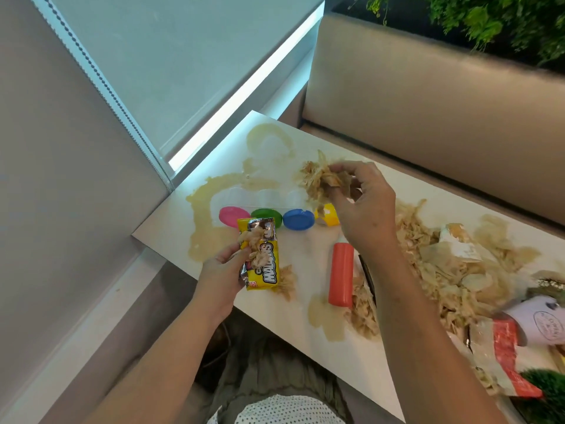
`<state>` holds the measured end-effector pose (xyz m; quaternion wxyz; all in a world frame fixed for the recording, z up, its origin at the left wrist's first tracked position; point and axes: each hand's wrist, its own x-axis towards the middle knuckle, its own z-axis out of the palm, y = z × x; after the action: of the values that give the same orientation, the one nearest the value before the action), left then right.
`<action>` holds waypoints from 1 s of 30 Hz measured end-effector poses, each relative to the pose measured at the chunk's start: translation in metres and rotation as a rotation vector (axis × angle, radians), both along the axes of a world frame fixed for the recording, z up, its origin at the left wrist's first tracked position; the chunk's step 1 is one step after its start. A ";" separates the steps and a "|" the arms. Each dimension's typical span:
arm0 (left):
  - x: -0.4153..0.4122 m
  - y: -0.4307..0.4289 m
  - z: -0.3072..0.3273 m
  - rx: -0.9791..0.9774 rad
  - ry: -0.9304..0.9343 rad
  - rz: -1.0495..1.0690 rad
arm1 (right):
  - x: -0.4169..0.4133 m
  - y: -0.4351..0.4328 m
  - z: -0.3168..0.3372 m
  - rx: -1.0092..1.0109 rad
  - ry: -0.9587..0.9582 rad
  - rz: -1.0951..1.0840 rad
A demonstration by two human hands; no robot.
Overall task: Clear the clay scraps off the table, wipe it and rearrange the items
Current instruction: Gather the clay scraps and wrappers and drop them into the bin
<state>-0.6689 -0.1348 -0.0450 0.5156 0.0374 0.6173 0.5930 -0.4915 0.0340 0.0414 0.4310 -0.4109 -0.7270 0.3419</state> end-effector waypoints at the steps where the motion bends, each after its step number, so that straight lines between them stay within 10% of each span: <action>1: 0.003 -0.003 -0.002 -0.005 -0.003 0.002 | 0.002 -0.005 -0.003 -0.014 -0.012 0.013; 30: -0.010 -0.133 -0.039 -0.191 -0.028 0.743 | -0.095 -0.131 -0.052 -0.232 -0.187 0.800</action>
<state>-0.6790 -0.2681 -0.0840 0.2750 -0.2450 0.6342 0.6799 -0.5860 -0.0970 -0.0103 0.1473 -0.1713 -0.8220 0.5228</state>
